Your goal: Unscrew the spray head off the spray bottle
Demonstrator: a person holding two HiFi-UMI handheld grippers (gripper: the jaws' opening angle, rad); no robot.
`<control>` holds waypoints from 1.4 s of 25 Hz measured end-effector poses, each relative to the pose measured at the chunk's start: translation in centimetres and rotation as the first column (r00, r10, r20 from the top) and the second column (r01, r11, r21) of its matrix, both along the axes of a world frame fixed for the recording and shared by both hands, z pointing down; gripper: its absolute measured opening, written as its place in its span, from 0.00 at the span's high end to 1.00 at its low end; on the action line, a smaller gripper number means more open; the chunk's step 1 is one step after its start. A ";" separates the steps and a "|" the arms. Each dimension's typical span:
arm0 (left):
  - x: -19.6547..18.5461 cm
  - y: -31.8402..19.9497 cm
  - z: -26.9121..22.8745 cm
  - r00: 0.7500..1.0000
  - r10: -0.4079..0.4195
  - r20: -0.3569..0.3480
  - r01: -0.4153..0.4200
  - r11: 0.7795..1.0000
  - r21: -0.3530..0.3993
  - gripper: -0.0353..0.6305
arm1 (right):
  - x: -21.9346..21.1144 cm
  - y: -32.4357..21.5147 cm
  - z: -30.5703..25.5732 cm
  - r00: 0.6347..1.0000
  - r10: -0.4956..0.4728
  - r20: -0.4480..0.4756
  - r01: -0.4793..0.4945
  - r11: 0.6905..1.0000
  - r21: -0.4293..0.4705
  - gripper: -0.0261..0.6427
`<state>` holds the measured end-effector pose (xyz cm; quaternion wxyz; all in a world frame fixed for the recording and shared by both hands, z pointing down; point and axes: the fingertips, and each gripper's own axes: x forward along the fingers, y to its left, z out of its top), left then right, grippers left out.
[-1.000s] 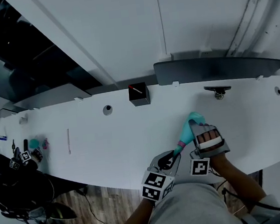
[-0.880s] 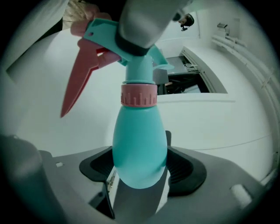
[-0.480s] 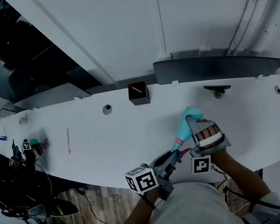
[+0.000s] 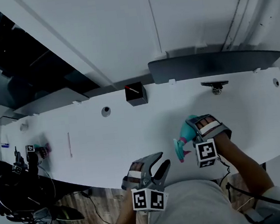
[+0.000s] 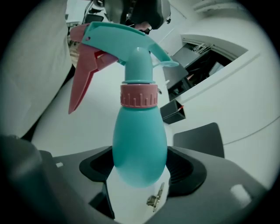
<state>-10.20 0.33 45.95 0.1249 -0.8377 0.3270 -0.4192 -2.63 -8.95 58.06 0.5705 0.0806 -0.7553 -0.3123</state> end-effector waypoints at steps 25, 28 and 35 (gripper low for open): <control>0.7 -3.0 1.9 0.479 -0.631 -0.610 0.113 0.734 -0.670 0.85 | -2.7 -1.8 -5.4 0.992 -0.099 0.074 0.054 0.885 0.462 0.41; 0.4 -3.2 1.8 0.487 -0.621 -0.614 0.126 0.746 -0.654 0.84 | -3.1 -1.7 -5.0 0.990 -0.094 0.106 0.044 0.917 0.397 0.41; -1.7 -2.2 0.0 0.287 -0.655 -0.699 0.000 0.729 -0.684 0.71 | -1.6 -0.5 -0.8 0.992 0.026 0.121 -0.029 0.999 0.024 0.41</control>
